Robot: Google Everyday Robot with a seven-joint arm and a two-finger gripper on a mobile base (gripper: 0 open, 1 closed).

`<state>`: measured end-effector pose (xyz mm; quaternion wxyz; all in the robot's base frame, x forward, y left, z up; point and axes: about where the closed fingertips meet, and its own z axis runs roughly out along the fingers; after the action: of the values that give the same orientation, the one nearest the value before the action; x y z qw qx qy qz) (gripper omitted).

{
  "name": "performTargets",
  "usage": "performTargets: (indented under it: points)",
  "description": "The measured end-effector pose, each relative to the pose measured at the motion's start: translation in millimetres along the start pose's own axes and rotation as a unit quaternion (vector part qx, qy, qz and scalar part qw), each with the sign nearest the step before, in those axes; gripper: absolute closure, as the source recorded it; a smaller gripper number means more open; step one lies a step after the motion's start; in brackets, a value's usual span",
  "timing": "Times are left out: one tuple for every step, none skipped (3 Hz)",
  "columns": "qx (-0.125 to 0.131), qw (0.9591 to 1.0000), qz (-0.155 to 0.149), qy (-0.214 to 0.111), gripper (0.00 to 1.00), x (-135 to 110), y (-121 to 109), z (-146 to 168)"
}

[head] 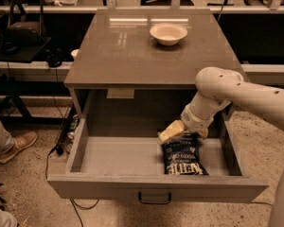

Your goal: Pick blue chip bag from top drawer and place on counter

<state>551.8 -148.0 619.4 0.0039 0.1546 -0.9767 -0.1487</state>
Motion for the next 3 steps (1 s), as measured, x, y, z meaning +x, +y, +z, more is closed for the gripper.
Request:
performTargets:
  points:
    - [-0.007, 0.9997, 0.022, -0.006, 0.17, -3.4, -10.1, 11.1]
    - [-0.007, 0.9993, 0.034, -0.014, 0.4, -3.2, -14.6, 11.9]
    - [-0.009, 0.9991, 0.036, -0.02, 0.72, -1.1, -15.8, 7.5]
